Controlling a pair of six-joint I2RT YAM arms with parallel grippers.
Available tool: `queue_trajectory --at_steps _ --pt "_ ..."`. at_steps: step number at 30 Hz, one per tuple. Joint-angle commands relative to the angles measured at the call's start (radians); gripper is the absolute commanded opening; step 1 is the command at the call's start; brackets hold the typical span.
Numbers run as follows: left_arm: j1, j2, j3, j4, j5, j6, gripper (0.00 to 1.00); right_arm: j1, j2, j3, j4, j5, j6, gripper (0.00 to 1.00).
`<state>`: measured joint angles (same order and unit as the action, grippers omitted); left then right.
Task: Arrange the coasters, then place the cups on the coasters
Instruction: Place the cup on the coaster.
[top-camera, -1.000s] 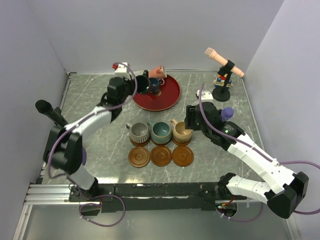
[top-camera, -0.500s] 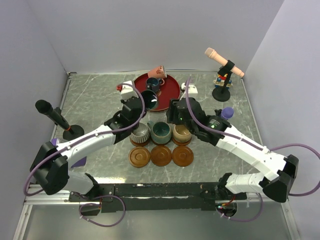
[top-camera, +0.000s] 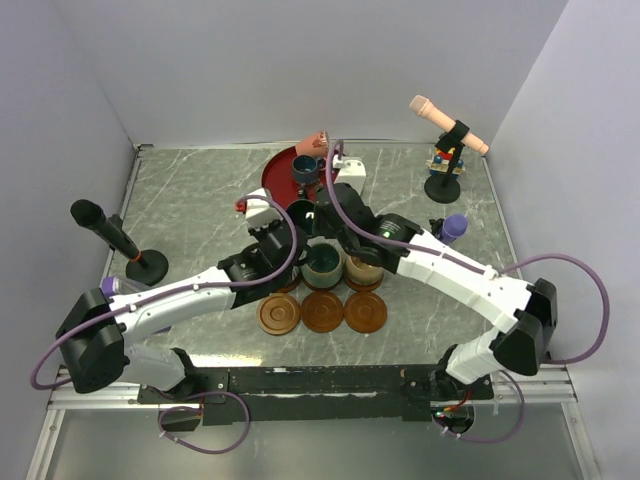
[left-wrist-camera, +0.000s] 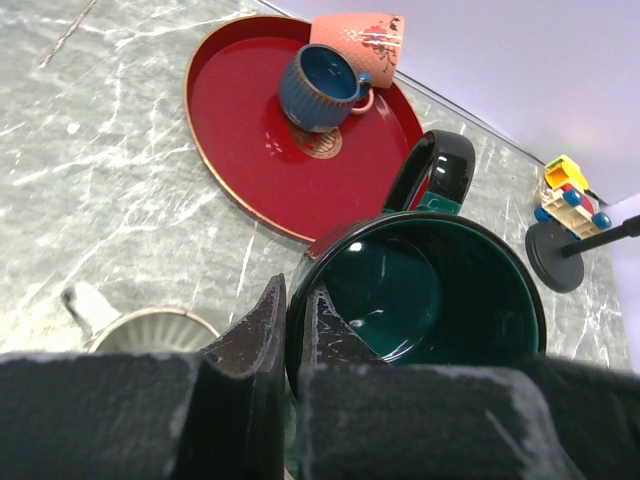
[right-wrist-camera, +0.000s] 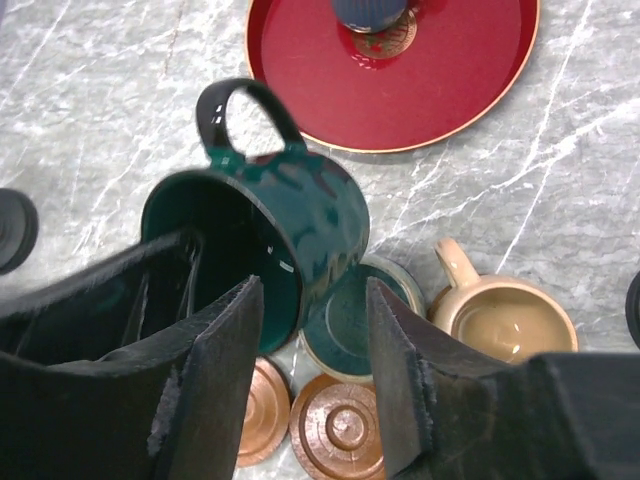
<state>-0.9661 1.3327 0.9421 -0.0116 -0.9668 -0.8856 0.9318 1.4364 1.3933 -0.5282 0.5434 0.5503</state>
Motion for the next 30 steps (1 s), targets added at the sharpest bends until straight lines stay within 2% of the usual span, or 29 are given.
queue_trajectory --at_steps 1,7,9,13,15,17,19,22,23,25,27,30 --pt "-0.025 -0.058 0.018 0.036 -0.104 -0.113 0.0 0.006 0.047 0.043 -0.027 0.032 0.023 0.49" --pt "-0.052 -0.041 0.035 0.013 -0.139 -0.144 0.01 0.006 0.097 0.064 -0.03 0.033 0.016 0.42" --pt "-0.054 -0.041 0.035 0.013 -0.135 -0.144 0.01 0.006 0.111 0.07 -0.038 0.033 0.016 0.33" --pt "-0.054 -0.053 0.012 0.09 -0.075 -0.066 0.01 0.001 0.111 0.072 -0.036 0.044 -0.006 0.01" --pt "-0.054 -0.072 -0.008 0.14 -0.03 0.023 0.19 -0.008 0.101 0.084 -0.039 0.053 -0.027 0.0" --pt "-0.054 -0.096 -0.026 0.176 0.017 0.095 0.51 -0.022 0.073 0.085 -0.018 0.047 -0.067 0.0" --pt "-0.052 -0.127 -0.046 0.196 0.071 0.163 0.76 -0.042 0.047 0.092 -0.001 0.026 -0.116 0.0" --pt "-0.045 -0.184 -0.072 0.187 0.149 0.259 0.98 -0.096 0.01 0.107 0.005 -0.078 -0.18 0.0" --pt "-0.033 -0.21 -0.081 0.179 0.189 0.289 0.97 -0.125 -0.007 0.113 0.004 -0.117 -0.206 0.0" --pt "0.041 -0.257 -0.094 0.18 0.362 0.338 0.97 -0.158 -0.03 0.116 -0.003 -0.186 -0.265 0.0" --pt "0.152 -0.279 -0.059 0.13 0.587 0.352 0.97 -0.197 -0.051 0.119 -0.025 -0.253 -0.303 0.0" --pt "0.326 -0.271 0.029 0.035 0.833 0.39 0.97 -0.258 -0.106 0.099 -0.044 -0.412 -0.377 0.0"
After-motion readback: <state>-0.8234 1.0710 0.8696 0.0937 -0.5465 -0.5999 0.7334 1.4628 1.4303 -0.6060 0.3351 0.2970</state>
